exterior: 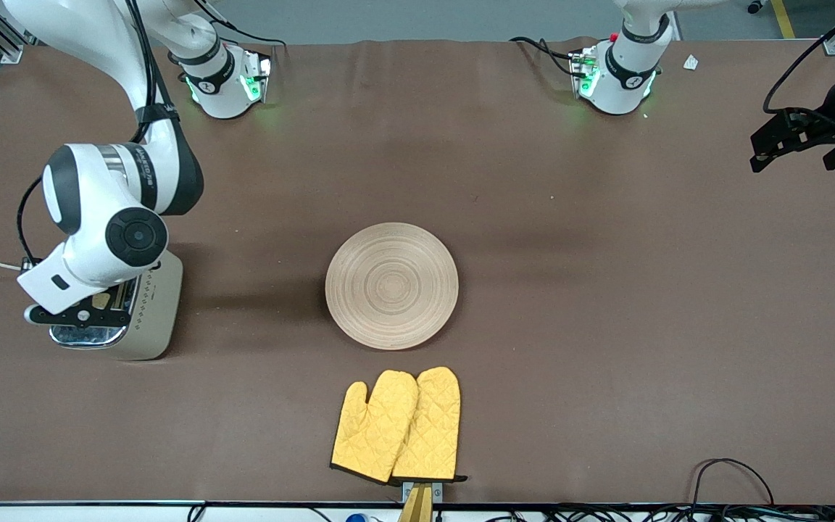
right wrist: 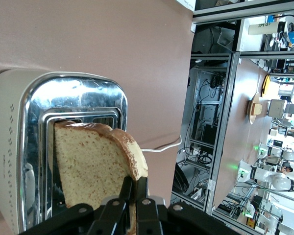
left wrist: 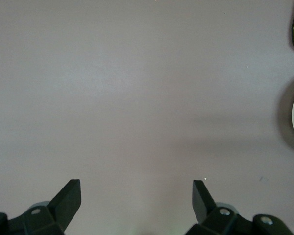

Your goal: Move plate and put bread in toaster

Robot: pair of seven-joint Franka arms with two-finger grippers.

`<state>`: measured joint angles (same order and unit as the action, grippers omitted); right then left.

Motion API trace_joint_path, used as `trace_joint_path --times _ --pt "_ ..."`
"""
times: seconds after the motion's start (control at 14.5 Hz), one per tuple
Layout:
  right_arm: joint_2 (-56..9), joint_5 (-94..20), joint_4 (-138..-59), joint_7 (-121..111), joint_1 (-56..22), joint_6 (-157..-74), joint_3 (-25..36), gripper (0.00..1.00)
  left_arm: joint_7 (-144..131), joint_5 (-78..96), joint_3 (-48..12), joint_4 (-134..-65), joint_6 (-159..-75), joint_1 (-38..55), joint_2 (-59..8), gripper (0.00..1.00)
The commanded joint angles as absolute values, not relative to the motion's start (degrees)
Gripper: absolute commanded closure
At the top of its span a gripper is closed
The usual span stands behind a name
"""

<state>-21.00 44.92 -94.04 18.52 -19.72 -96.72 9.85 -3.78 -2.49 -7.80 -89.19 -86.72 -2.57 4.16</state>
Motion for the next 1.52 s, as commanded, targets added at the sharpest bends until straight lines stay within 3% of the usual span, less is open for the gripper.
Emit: trace_joint_path --times 0.0,0.07,0.21,0.35,0.55,0.9,1.18,1.45 --pt "-21.53 45.97 -93.87 18.81 -18.2 -97.65 8.97 0.84 -3.43 -3.52 -8.26 -87.8 -85.69 -3.08 3.43 0.0" --pt "-22.49 45.88 -93.0 18.98 -18.54 -97.21 9.05 0.72 -3.43 -3.52 -8.26 -87.8 -85.69 -3.08 3.43 0.0" --pt "-23.2 45.36 -91.58 18.46 -18.63 -97.03 8.97 0.33 -3.43 -3.43 -8.26 -87.8 -85.69 -3.08 3.43 0.0" --pt "-23.12 40.3 -91.14 17.67 -17.32 -97.64 8.61 0.0 -3.43 -3.43 -8.26 -87.8 -85.69 -3.08 3.43 0.0" --pt "-22.5 28.17 -86.33 17.31 -18.28 -95.99 8.0 0.0 -3.43 -3.43 -8.17 -87.8 -85.69 -3.08 3.43 0.0" --pt "-13.12 0.03 -80.33 17.23 -14.78 -86.14 8.52 0.0 -3.43 -3.34 -8.17 -87.8 -85.61 -3.08 3.34 0.0" --pt "-3.54 -3.87 -80.68 13.82 -11.26 -78.94 8.7 0.0 -3.43 -3.43 -8.17 -87.8 -85.69 -3.08 3.34 0.0" --pt "0.62 -2.99 -81.65 -2.78 -4.14 -76.37 9.14 0.0 -3.43 -3.43 -8.17 -87.8 -85.69 -3.08 3.34 0.0"
